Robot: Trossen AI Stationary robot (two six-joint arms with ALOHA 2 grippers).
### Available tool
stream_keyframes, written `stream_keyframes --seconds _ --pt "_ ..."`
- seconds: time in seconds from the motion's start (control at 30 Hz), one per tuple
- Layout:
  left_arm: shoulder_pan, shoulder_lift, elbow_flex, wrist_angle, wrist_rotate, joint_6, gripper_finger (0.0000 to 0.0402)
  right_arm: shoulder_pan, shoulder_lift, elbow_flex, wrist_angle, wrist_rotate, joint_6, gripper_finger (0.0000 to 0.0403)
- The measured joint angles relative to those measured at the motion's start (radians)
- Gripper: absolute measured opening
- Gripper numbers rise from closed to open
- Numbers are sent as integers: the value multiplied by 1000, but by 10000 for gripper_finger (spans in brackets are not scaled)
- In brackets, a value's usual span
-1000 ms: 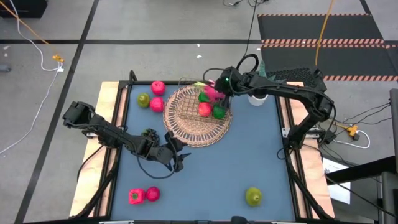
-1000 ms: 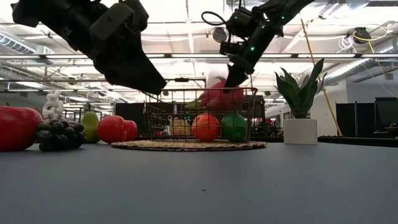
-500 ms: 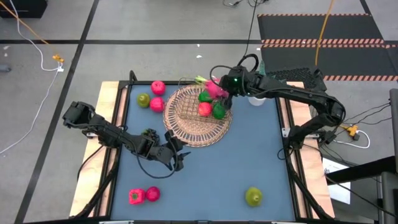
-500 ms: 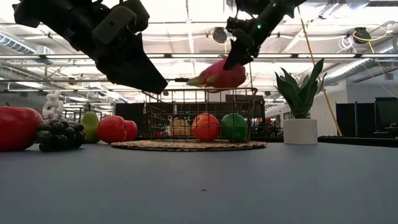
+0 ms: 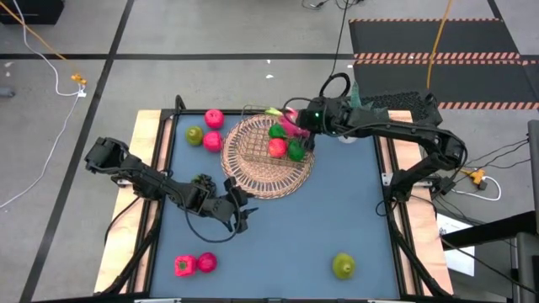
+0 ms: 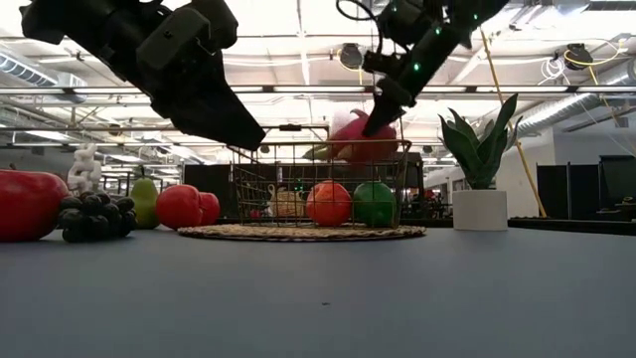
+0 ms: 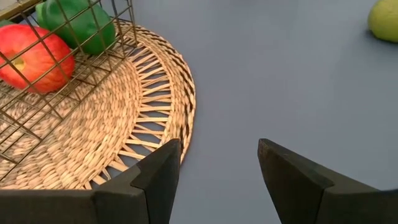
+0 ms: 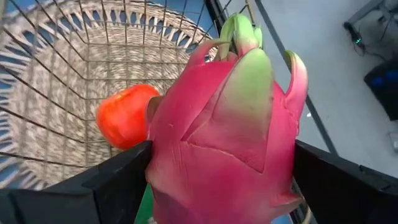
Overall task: Build produce basket
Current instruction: Put the dragonfruit into the gold wire basket
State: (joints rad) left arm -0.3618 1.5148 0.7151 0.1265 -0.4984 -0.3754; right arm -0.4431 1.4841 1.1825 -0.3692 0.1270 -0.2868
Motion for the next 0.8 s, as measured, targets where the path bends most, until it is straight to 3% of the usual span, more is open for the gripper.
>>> stream_keyframes --seconds 0.27,0.63,0.8 --pt "1 0 0 -1 0 29 218 -8 0 -103 61 4 50 360" --pt "17 0 0 3 1 41 218 -14 -8 -97 141 -30 121 361" --pt "17 0 0 4 1 40 218 -27 -8 -96 153 -75 162 393"
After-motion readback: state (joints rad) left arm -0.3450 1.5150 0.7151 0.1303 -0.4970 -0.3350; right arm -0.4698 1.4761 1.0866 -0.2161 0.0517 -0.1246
